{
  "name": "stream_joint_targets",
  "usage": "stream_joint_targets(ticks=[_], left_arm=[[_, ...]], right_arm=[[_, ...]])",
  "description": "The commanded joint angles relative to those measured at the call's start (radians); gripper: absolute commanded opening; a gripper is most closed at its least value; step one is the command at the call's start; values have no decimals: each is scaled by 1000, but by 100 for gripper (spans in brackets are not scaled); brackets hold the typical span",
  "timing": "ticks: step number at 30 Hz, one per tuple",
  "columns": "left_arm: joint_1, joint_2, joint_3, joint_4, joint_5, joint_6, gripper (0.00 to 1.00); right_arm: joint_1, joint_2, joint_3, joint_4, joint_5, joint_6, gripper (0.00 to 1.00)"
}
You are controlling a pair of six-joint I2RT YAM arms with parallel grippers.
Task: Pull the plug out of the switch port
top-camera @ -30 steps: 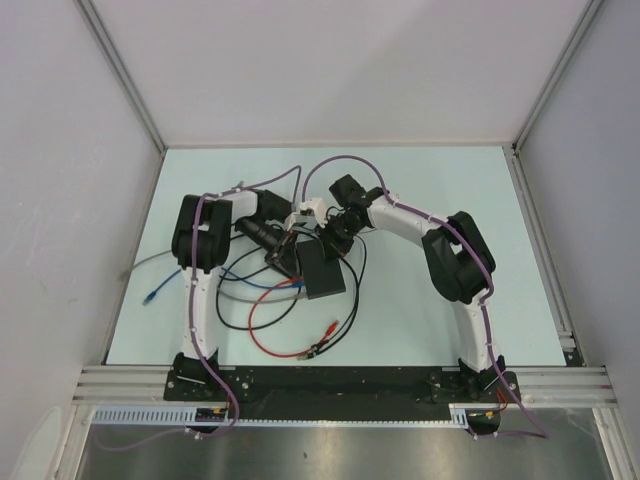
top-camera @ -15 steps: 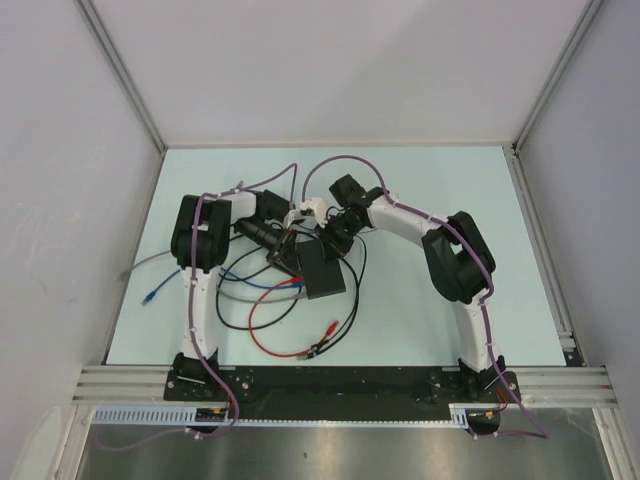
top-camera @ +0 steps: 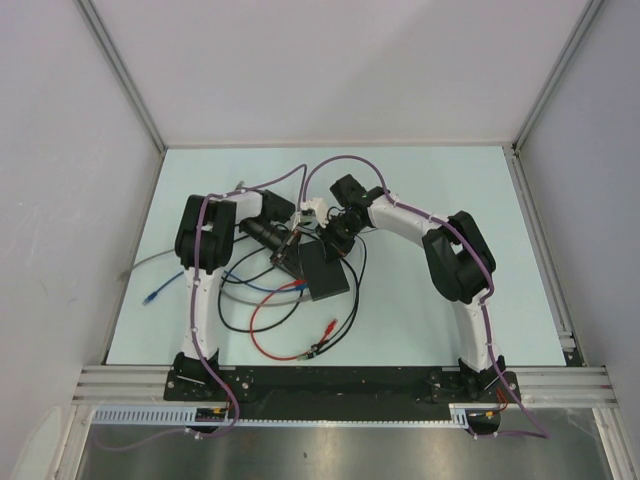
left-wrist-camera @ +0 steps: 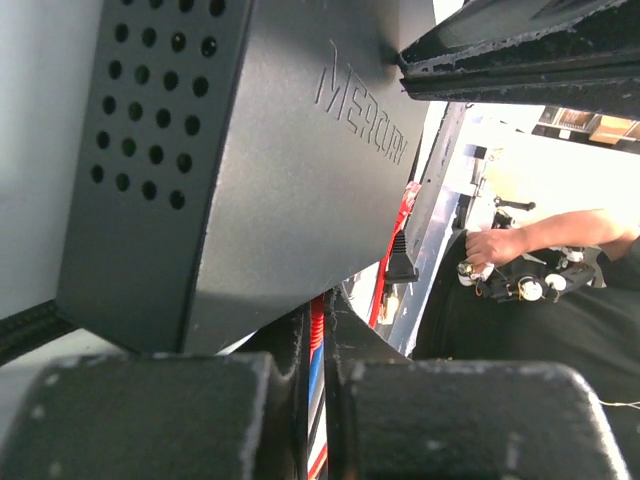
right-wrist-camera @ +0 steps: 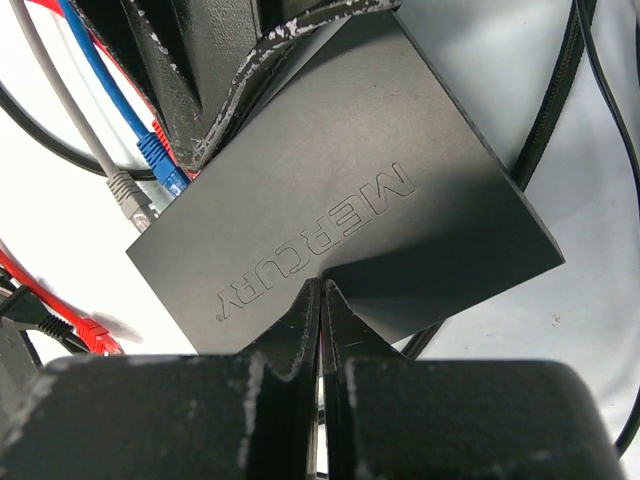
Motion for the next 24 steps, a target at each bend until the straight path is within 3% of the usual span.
stream_joint_targets(ticks=[1,7,14,21,24], left_arm=[[-25,-8,8,17,-69,32,0],[-13,11,82,-40,-138,59,0],[-7,10,-33,-78,-78,140,0],[27,85,224,-193,-126,150,0],[32,91,197,-224,-158,180,0]], right_arm=[[-1,67,-26,-34,100,-33,0],[-1,66,-28,-34,100,-33,0],[-1,64,-31,-31,106,-35,0],[-1,66,-29,-37,101,-36,0],[1,61,-32,-34,104,-38,0]])
